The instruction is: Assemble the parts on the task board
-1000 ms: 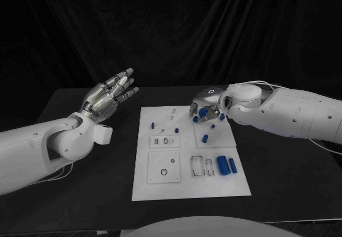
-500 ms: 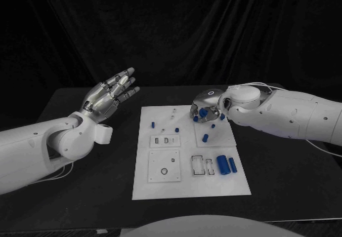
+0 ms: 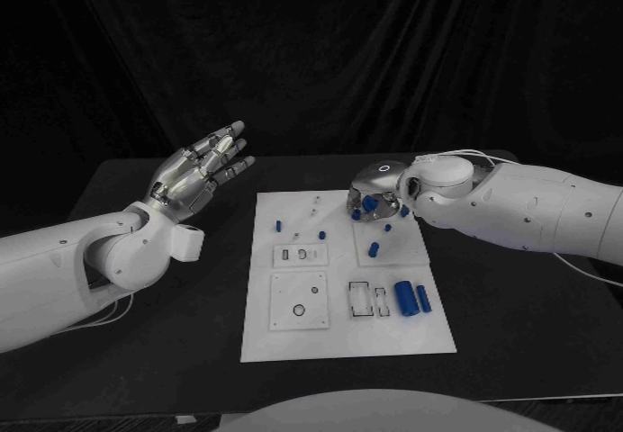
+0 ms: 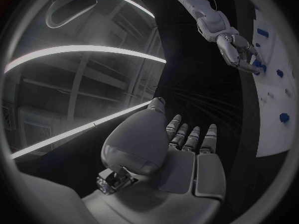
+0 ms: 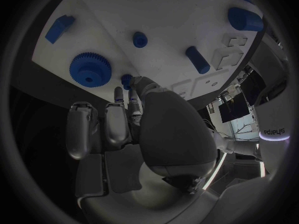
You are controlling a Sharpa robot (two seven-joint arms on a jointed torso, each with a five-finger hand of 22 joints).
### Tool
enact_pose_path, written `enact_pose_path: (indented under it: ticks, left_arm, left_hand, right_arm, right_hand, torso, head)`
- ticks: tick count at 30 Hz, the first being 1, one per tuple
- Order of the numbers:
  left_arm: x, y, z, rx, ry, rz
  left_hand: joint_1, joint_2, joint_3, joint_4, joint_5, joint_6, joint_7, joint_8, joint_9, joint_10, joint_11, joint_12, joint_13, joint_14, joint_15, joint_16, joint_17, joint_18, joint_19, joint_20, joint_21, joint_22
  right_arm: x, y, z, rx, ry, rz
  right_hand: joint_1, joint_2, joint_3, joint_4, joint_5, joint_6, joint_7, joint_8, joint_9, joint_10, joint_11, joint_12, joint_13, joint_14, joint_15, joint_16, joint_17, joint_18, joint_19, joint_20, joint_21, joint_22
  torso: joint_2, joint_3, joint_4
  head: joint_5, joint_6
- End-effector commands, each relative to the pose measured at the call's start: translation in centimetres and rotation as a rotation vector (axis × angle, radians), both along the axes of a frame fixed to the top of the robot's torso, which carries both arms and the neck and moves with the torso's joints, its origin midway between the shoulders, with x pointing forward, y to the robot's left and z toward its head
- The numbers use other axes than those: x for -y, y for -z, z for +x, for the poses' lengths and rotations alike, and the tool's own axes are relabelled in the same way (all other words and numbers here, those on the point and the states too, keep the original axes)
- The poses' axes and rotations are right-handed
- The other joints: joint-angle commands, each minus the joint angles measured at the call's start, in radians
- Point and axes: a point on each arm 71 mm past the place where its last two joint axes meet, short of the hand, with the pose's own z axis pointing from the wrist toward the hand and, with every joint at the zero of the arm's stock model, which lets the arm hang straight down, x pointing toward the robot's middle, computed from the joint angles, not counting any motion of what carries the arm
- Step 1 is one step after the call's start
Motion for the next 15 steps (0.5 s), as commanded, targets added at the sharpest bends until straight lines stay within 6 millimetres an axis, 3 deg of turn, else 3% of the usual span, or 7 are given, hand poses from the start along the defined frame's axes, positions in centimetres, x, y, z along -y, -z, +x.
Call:
enact_pose_path:
  ticks: [1, 15]
  left_arm:
    - [0.05, -0.43, -0.02, 0.030, 0.012, -0.032]
    - [0.04, -0.30, 0.09, 0.020, 0.023, -0.029]
  left_hand:
    - [0.008, 0.000, 0.007, 0.001, 0.005, 0.008, -0.001, 0.005, 0.001, 0.002, 0.006, 0.004, 0.002, 0.003, 0.000, 0.005, 0.002, 0.019, 0.002, 0.005, 0.005, 0.001]
    - [0.012, -0.001, 0.010, -0.001, 0.009, 0.010, -0.001, 0.005, 0.001, 0.002, 0.006, 0.005, 0.002, 0.004, 0.002, 0.006, 0.002, 0.019, 0.002, 0.006, 0.005, 0.001]
  right_arm:
    - [-0.17, -0.12, 0.00, 0.029, -0.025, 0.020]
    - [-0.29, 0.53, 0.09, 0.018, -0.038, 0.020]
  right_hand:
    - [-0.005, 0.003, 0.017, -0.006, 0.008, 0.016, 0.002, 0.016, 0.019, 0.017, -0.003, 0.019, 0.009, -0.005, -0.004, -0.005, 0.003, 0.005, -0.004, -0.002, -0.005, 0.060]
    - [-0.011, 0.008, 0.044, -0.031, 0.003, 0.024, 0.010, 0.045, 0.063, 0.042, -0.014, 0.046, 0.023, -0.007, -0.012, -0.009, -0.002, 0.005, -0.004, -0.009, -0.007, 0.062]
  torso:
    - [-0.001, 0.0002, 0.0002]
    - [-0.002, 0.0000, -0.0001]
  head:
    - [0.001, -0.002]
    - [0.003, -0.010]
